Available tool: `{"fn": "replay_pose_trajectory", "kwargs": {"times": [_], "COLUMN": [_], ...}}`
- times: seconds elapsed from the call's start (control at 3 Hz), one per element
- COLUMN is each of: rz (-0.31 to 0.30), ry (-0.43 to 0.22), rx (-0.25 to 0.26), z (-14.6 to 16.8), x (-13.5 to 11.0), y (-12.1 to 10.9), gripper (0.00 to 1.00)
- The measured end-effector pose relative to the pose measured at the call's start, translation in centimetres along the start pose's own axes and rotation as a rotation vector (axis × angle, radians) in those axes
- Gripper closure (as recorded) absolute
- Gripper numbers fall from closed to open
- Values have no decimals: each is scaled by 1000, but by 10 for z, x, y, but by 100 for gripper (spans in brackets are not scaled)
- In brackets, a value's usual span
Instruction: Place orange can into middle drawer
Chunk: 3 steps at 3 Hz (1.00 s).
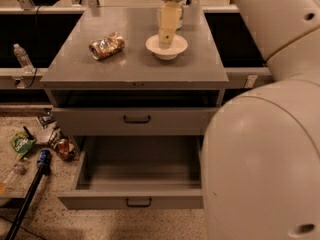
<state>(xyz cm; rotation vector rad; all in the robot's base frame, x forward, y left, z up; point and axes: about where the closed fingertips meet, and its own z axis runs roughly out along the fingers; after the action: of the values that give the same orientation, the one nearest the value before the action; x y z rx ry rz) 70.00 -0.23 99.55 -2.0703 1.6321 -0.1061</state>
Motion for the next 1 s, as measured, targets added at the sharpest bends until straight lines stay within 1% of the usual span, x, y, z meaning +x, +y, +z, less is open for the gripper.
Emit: {"fn": "replay_pose_trajectory", "kwargs": {"times": [0.33,1.0], "rz": [0,-140], "ry": [-4,-193], "rx": [5,-109], "z": [6,107], "x": [-4,-66], "y": [-3,-23], "gripper": [0,0]}}
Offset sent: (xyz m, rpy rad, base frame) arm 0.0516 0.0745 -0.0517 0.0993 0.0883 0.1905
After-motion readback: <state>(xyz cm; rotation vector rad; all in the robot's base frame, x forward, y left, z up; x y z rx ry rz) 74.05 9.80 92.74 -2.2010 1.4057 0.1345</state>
